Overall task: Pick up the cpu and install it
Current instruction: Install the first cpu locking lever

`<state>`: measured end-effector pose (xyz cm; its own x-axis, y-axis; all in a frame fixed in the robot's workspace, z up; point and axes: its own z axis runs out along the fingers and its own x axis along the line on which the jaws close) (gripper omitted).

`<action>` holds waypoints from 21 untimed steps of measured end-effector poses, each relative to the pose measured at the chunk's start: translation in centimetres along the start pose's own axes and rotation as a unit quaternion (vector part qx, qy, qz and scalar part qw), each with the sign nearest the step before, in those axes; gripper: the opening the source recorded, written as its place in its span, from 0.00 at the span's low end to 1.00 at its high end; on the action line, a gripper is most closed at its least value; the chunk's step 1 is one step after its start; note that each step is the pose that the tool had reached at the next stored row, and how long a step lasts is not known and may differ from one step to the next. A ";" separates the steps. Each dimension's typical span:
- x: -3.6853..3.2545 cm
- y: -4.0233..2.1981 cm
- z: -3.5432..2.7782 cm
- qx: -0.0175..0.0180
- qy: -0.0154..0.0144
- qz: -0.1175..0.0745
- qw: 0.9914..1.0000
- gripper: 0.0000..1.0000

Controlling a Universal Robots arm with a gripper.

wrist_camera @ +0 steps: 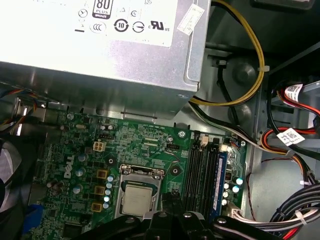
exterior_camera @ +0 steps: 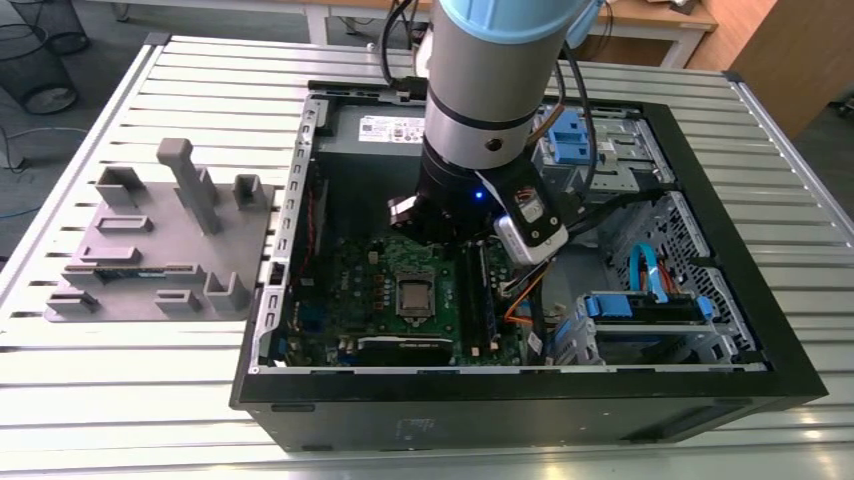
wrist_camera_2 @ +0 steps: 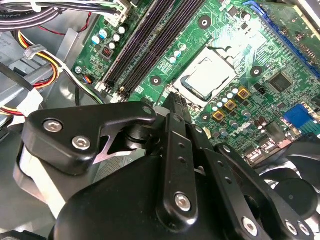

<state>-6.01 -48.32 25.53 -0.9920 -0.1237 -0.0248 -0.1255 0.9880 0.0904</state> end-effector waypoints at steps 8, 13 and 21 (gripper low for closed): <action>-0.04 0.36 0.04 -0.001 0.000 0.000 1.000 0.11; -0.05 0.36 0.04 -0.031 -0.004 0.000 1.000 0.11; -0.04 0.37 0.04 -0.084 -0.011 0.001 0.996 0.11</action>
<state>-6.01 -47.94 25.52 -0.9920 -0.1176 -0.0453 -0.1253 0.9586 0.2557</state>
